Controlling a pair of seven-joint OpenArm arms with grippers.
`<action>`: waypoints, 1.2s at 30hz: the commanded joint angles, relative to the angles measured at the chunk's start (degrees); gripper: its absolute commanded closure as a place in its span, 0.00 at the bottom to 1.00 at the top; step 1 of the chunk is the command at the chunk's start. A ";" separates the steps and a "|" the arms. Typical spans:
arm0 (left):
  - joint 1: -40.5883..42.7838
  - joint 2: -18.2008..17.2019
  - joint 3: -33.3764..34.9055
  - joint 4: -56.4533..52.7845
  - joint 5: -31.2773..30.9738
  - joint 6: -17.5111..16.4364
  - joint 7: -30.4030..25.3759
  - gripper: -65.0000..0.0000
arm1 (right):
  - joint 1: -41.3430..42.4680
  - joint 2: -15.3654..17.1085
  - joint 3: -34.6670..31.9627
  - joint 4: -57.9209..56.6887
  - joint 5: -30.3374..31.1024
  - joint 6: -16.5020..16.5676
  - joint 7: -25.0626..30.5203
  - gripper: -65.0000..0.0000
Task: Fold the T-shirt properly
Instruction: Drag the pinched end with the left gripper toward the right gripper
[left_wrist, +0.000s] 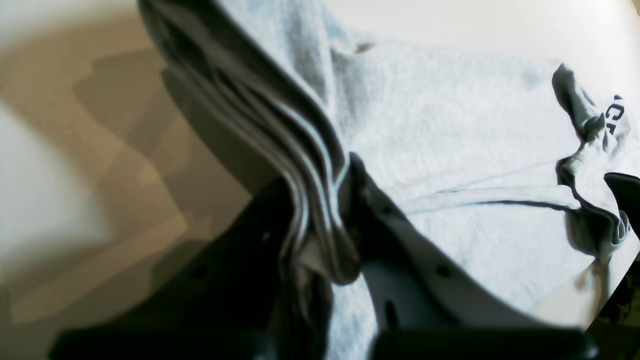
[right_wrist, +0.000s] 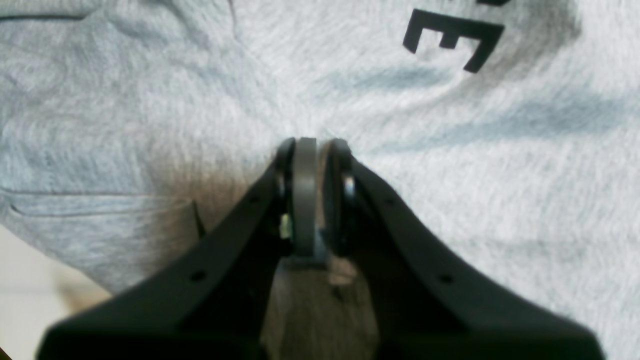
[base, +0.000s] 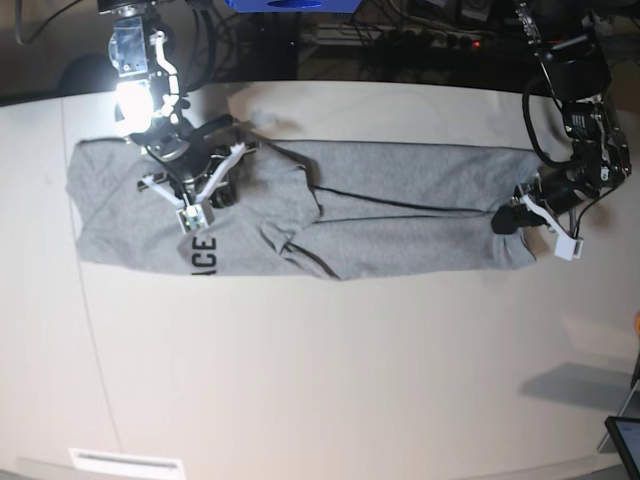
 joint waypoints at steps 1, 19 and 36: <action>-0.06 -0.84 -0.02 0.38 2.84 0.58 2.69 1.00 | -0.03 0.16 0.16 0.80 0.08 0.37 -0.30 0.90; 4.69 2.77 0.60 25.00 5.83 7.48 3.13 1.00 | 0.06 0.16 0.16 0.80 0.08 0.37 -0.39 0.90; 3.81 8.74 7.19 36.52 5.74 12.05 7.79 1.00 | 0.06 0.16 0.16 0.80 0.08 0.19 -0.39 0.90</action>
